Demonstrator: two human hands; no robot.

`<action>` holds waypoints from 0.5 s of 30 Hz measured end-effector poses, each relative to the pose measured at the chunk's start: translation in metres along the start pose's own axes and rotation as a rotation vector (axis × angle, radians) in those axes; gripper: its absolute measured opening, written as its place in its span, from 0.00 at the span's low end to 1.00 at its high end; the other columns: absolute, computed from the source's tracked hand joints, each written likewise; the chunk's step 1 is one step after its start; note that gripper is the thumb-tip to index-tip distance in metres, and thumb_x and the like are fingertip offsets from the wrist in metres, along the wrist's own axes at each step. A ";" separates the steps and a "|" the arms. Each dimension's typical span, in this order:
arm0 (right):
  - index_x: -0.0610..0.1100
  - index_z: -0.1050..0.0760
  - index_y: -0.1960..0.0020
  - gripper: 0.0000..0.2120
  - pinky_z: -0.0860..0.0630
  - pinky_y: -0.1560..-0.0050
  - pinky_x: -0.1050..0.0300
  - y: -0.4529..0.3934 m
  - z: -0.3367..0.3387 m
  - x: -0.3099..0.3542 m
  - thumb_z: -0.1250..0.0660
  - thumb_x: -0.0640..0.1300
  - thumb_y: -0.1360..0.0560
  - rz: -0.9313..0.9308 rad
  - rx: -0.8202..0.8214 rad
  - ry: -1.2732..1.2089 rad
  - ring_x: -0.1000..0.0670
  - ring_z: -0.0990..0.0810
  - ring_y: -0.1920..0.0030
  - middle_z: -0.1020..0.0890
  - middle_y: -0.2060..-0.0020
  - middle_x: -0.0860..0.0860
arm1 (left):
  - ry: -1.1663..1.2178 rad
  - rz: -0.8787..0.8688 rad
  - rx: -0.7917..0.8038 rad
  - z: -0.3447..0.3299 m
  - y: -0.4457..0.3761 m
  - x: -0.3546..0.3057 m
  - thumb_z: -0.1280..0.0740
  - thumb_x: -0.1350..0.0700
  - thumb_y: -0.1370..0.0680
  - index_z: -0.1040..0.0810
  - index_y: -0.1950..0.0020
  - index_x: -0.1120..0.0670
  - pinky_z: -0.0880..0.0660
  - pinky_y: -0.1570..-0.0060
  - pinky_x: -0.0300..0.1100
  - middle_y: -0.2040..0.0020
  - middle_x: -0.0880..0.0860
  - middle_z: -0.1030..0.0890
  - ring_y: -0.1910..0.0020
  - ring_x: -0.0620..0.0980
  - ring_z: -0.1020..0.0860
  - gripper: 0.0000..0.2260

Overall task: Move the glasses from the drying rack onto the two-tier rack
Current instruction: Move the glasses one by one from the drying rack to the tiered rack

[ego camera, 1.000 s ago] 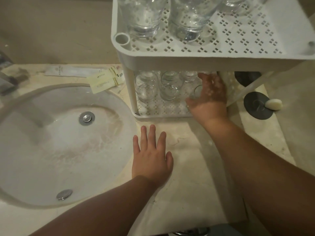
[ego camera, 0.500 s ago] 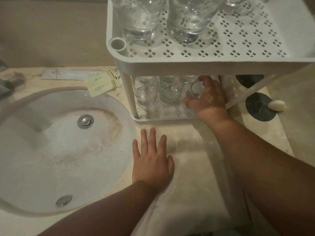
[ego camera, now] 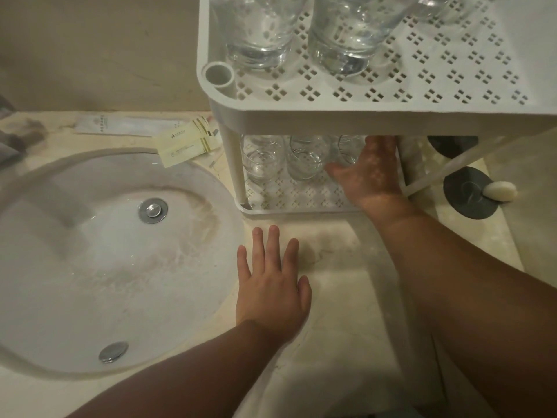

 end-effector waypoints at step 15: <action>0.34 0.39 0.27 0.41 0.43 0.31 0.57 -0.003 0.003 0.000 0.26 0.56 0.29 0.074 -0.084 0.087 0.39 0.35 0.30 0.33 0.32 0.38 | 0.001 0.001 -0.019 -0.003 0.000 0.001 0.46 0.44 0.22 0.39 0.24 0.50 0.54 0.25 0.65 0.19 0.60 0.47 0.20 0.62 0.56 0.26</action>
Point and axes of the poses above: each hand's wrist, its own y-axis away from the middle knuckle, its own z-axis out of the back of the hand, x = y × z, the point moved 9 cm from there along -y, towards the middle knuckle
